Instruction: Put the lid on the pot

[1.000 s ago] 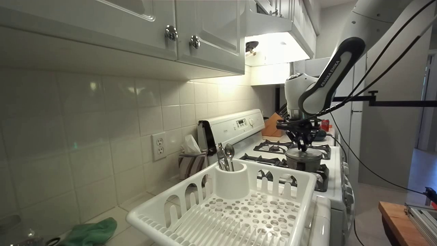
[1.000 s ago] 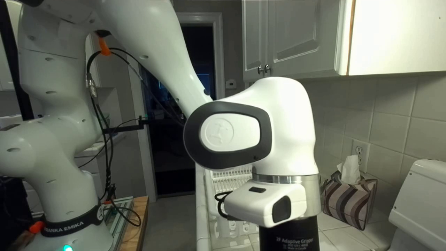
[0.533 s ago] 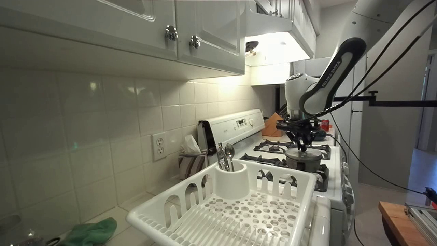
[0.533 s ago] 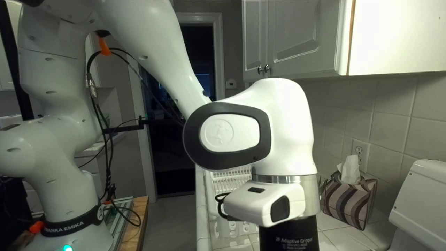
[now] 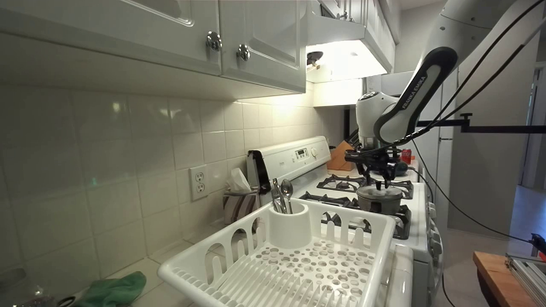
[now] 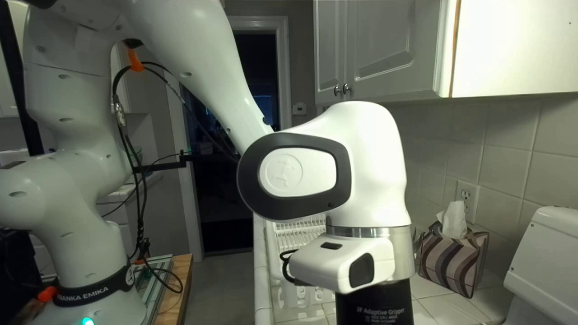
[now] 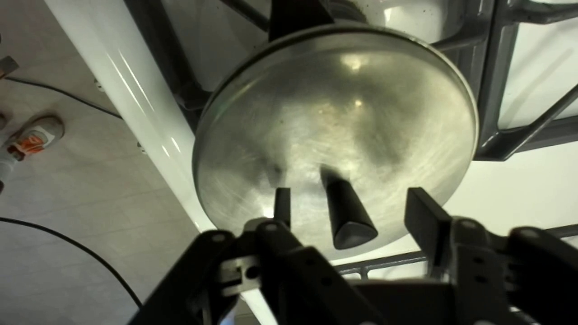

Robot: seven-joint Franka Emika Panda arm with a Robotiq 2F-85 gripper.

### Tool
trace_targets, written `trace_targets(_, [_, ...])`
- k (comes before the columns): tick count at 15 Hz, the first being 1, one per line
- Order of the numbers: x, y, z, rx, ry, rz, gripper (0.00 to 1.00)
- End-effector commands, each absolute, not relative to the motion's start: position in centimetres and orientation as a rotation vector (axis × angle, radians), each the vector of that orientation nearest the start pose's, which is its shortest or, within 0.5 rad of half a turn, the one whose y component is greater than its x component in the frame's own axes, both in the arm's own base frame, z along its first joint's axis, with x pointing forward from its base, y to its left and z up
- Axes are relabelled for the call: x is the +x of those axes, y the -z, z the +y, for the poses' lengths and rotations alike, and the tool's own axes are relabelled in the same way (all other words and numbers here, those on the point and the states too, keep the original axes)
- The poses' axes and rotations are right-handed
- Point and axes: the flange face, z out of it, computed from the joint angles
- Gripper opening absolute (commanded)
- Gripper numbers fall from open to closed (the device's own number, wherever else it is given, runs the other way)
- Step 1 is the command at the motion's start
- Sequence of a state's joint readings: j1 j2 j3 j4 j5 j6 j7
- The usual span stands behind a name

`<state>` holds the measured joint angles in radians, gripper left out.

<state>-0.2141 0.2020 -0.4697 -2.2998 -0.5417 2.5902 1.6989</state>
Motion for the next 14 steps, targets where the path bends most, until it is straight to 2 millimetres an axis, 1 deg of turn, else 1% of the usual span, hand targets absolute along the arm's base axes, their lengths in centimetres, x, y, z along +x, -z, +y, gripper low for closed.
trace_targets(1, [41.8,-28.3,-32.7,-1.920,0.487,2.783,0.98])
trace_targets(2, [41.7,-28.5,-32.6,-1.902,0.463,2.775,1.00])
trace_targets(6, [41.7,-29.7,-31.9,-1.788,0.365,2.763,1.00])
trace_targets(10, [41.8,-31.3,-31.2,-1.758,0.294,2.712,1.00])
trace_targets(12, [41.6,-32.2,-30.9,-1.817,0.273,2.671,1.00])
trace_targets(14, [41.4,-33.2,-30.5,-1.939,0.296,2.592,1.00])
